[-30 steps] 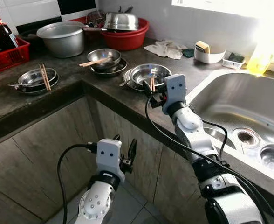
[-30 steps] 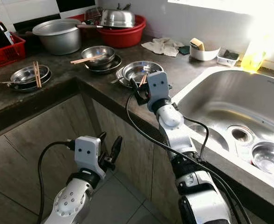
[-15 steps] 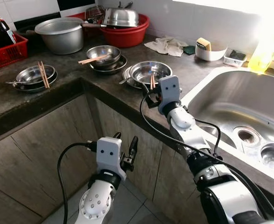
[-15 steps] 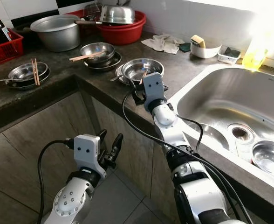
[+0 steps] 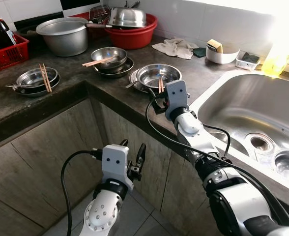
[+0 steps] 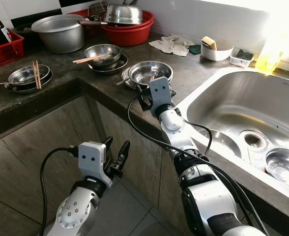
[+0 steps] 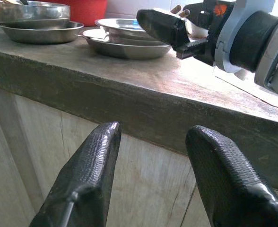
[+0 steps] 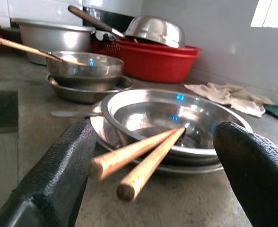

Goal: Kitchen organization

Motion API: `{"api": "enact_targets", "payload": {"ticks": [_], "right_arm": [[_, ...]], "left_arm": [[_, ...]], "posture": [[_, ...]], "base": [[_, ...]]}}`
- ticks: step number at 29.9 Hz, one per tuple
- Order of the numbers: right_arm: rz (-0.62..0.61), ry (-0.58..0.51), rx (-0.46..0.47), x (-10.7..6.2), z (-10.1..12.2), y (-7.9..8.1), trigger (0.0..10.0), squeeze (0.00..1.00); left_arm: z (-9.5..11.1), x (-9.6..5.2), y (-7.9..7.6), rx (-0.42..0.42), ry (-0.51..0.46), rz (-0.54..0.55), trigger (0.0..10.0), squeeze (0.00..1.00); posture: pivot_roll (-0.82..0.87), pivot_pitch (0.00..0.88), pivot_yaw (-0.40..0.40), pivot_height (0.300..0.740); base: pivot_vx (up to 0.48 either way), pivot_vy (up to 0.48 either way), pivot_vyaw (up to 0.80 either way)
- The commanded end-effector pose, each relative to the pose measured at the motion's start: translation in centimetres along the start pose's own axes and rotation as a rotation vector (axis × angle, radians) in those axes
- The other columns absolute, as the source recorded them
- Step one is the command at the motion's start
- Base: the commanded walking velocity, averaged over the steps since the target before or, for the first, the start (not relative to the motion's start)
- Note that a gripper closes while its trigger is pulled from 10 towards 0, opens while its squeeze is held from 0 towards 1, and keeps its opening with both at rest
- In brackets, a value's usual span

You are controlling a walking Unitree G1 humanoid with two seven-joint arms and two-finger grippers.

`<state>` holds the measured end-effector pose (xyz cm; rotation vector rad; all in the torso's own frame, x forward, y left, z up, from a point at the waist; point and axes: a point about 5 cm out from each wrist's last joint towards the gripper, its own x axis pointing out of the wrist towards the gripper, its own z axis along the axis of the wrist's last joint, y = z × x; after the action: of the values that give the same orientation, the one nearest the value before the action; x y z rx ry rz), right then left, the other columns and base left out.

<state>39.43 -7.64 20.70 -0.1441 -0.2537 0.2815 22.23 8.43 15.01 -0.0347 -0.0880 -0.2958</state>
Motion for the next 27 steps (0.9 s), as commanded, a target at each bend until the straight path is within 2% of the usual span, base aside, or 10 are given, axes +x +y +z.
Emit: {"api": "enact_targets", "payload": {"ticks": [1, 2, 4, 5, 6, 7, 27], "right_arm": [[-0.003, -0.023, -0.013, 0.45, 0.72, -0.04, 10.0, 0.0], [-0.004, -0.021, -0.016, 0.48, 0.69, -0.08, 10.0, 0.0], [-0.007, -0.017, -0.016, 0.53, 0.64, -0.16, 7.7, 0.0], [-0.007, -0.016, -0.015, 0.55, 0.64, -0.17, 7.7, 0.0], [-0.009, -0.016, -0.014, 0.57, 0.65, -0.2, 2.6, 0.0], [-0.009, -0.018, -0.014, 0.6, 0.67, -0.21, 0.0, 0.0], [-0.026, -0.043, -0.024, 1.17, 1.56, -0.79, 0.0, 0.0]], "left_arm": [[0.25, -0.13, -0.28, 0.002, -0.007, -0.011, 10.0, 0.0], [0.27, -0.11, -0.29, 0.002, -0.008, -0.012, 10.0, 0.0], [0.29, -0.07, -0.28, 0.003, -0.009, -0.012, 10.0, 0.0], [0.29, -0.07, -0.28, 0.004, -0.01, -0.011, 10.0, 0.0], [0.3, -0.06, -0.27, 0.004, -0.01, -0.011, 10.0, 0.0], [0.29, -0.06, -0.26, 0.004, -0.01, -0.011, 10.0, 0.0], [0.17, 0.08, -0.12, 0.009, -0.007, -0.003, 10.0, 0.0]], "posture": [[0.14, 0.097, -0.025, 0.74], [0.14, 0.097, -0.025, 0.74], [0.14, 0.095, -0.026, 0.74], [0.14, 0.095, -0.026, 0.74], [0.14, 0.094, -0.026, 0.74], [0.14, 0.091, -0.026, 0.74], [0.14, 0.097, -0.028, 0.74]], "base": [[0.0, 0.0, 0.0], [0.0, 0.0, 0.0], [0.0, 0.0, 0.0], [0.0, 0.0, 0.0], [0.0, 0.0, 0.0], [0.0, 0.0, 0.0], [0.0, 0.0, 0.0]]}}
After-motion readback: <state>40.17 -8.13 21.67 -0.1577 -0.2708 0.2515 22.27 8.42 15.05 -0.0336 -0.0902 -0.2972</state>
